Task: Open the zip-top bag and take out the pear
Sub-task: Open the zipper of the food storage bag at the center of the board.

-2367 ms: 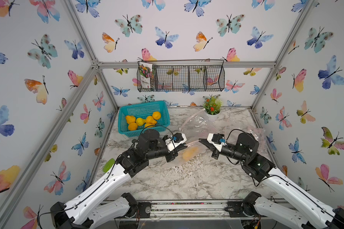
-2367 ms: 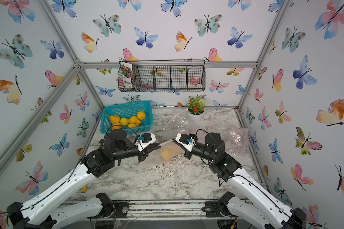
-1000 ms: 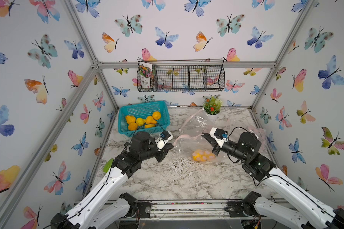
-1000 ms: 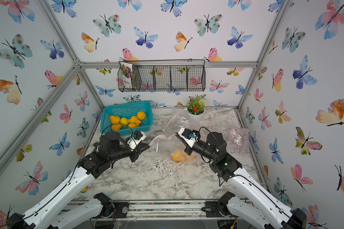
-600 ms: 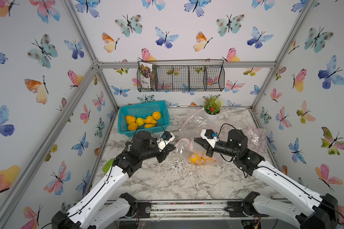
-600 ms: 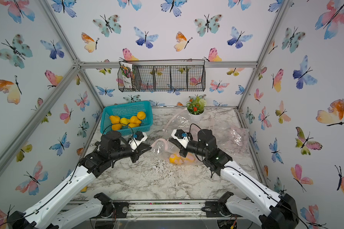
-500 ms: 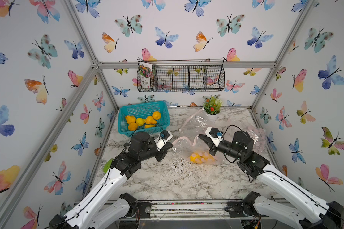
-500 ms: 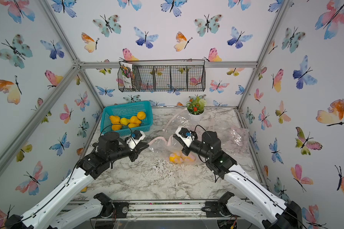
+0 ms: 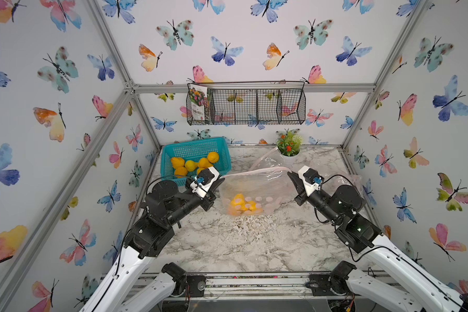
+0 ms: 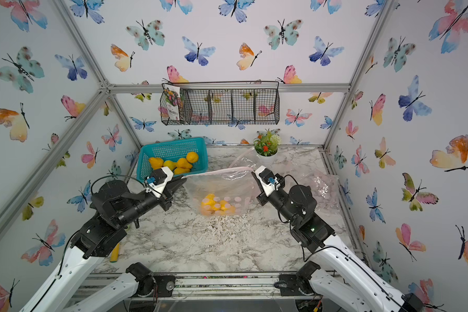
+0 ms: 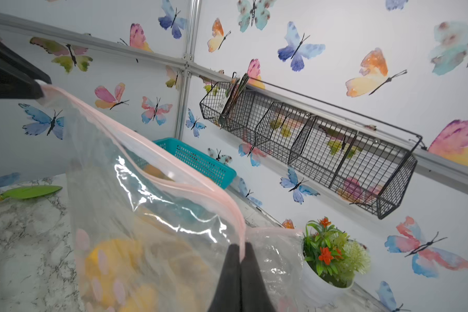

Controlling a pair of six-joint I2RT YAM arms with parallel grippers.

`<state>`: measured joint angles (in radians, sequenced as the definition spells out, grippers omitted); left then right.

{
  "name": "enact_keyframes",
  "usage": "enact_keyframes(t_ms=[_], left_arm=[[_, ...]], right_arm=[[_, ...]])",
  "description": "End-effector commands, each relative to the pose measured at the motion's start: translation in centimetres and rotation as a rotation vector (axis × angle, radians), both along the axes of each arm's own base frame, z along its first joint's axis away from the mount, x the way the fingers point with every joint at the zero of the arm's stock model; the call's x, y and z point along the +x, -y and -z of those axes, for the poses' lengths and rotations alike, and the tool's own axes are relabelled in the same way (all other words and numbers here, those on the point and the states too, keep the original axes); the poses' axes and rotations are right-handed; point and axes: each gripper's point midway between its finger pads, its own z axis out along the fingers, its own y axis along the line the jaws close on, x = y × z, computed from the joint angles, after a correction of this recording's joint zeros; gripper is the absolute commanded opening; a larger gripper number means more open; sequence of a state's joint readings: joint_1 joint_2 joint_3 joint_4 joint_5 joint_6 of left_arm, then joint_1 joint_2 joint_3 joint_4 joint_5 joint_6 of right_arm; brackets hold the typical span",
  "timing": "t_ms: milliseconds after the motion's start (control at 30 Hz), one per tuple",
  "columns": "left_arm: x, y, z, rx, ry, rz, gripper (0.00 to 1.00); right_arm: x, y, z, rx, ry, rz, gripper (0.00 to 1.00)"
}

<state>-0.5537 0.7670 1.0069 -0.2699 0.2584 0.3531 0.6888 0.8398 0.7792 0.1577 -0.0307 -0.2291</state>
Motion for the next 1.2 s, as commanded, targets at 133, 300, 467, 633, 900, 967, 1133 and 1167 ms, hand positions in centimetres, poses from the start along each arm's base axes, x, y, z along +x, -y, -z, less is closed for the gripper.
enact_keyframes(t_ms=[133, 300, 467, 633, 900, 967, 1133, 1167], left_arm=[[-3.4, 3.7, 5.6, 0.046, -0.143, 0.32, 0.0], [-4.1, 4.5, 8.3, 0.057, -0.241, 0.385, 0.0], [-3.5, 4.2, 8.7, 0.073, -0.28, 0.342, 0.12], [-2.0, 3.4, 5.1, 0.059, -0.263, 0.239, 0.36], [-1.2, 5.2, 4.1, 0.141, -0.444, 0.309, 0.5], [-0.9, 5.4, 4.8, 0.165, -0.48, 0.313, 0.53], [-1.3, 5.6, 7.7, 0.241, -0.589, 0.348, 0.62], [-1.4, 5.6, 8.2, 0.254, -0.608, 0.354, 0.62]], right_arm=[[-1.7, -3.1, 5.2, 0.054, -0.131, -0.209, 0.03], [-3.8, -5.8, 5.9, 0.086, -0.171, -0.416, 0.02], [-6.6, -7.5, 5.4, 0.082, -0.139, -0.63, 0.02], [-6.2, -7.5, 5.6, 0.051, -0.134, -0.615, 0.02], [-6.1, -7.5, 5.2, 0.033, -0.117, -0.605, 0.02], [-6.0, -7.4, 5.1, 0.03, -0.114, -0.595, 0.03], [-5.8, -7.0, 4.7, 0.025, -0.091, -0.566, 0.03], [-5.8, -7.0, 4.7, 0.024, -0.088, -0.568, 0.02]])
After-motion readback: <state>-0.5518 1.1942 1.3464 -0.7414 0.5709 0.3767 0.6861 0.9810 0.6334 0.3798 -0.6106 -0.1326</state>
